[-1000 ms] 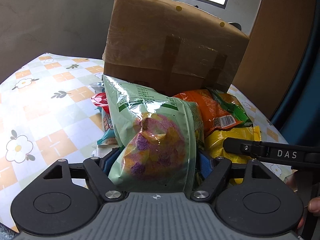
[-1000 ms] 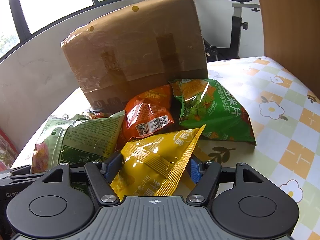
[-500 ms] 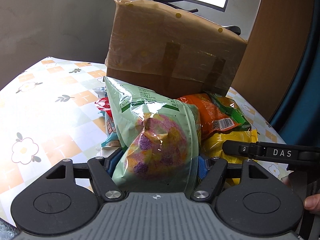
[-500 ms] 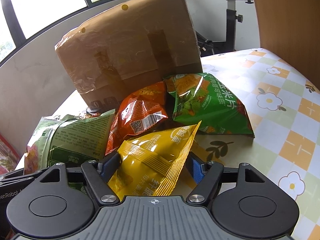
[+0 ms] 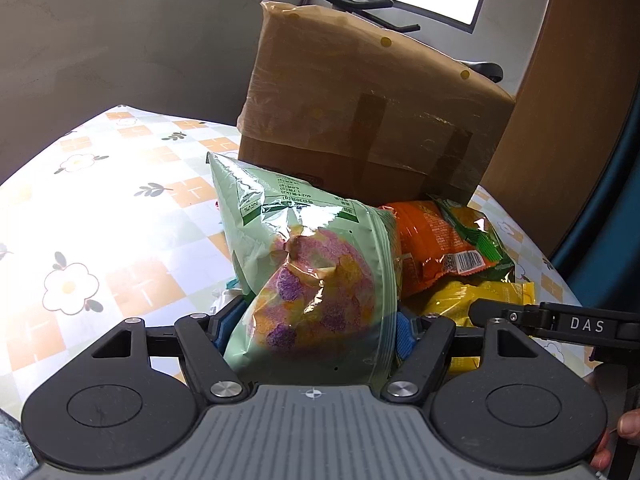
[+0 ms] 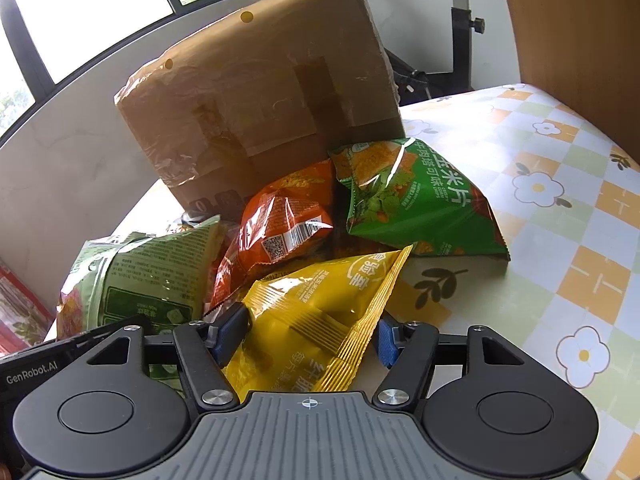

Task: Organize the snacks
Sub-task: 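Close the left tool on the green gummy bag while the right tool grips the yellow chip bag, then carry both bags over the cardboard box and lower them inside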

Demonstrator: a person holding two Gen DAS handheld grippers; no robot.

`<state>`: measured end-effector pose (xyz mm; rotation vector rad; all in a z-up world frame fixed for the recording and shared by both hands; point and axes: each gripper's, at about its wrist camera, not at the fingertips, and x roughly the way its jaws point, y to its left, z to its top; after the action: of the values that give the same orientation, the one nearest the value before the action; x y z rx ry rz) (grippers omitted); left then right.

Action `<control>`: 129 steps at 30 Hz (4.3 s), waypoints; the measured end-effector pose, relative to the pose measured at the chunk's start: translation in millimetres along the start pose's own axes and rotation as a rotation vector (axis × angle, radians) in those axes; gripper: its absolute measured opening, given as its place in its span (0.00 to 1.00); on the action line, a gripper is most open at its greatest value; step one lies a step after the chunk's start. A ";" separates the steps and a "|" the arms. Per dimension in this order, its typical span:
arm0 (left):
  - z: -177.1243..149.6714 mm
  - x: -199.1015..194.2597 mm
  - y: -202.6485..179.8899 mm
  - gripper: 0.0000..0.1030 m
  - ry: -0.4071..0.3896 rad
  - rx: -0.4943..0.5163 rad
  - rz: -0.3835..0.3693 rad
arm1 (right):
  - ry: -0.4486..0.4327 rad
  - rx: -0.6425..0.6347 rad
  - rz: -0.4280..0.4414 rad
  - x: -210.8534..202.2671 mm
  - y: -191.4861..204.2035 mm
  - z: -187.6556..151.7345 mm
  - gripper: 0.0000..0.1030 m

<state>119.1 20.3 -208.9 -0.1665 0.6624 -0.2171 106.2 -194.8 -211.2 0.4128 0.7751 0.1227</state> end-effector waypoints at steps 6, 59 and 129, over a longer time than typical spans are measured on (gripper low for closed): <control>-1.2 -10.7 1.8 0.72 -0.014 -0.009 0.009 | 0.017 0.010 -0.019 -8.9 0.1 -1.7 0.58; 16.3 -63.3 18.5 0.72 -0.258 -0.066 0.247 | -0.405 -0.074 -0.192 -108.7 12.7 12.3 0.56; 225.4 115.5 -55.5 0.75 -0.064 0.423 0.242 | -0.311 -0.430 -0.214 76.9 47.9 241.6 0.54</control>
<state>340.4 -43.4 -89.7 0.3099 0.5536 -0.1146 332.3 -207.7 -87.7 -0.0617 0.4633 0.0208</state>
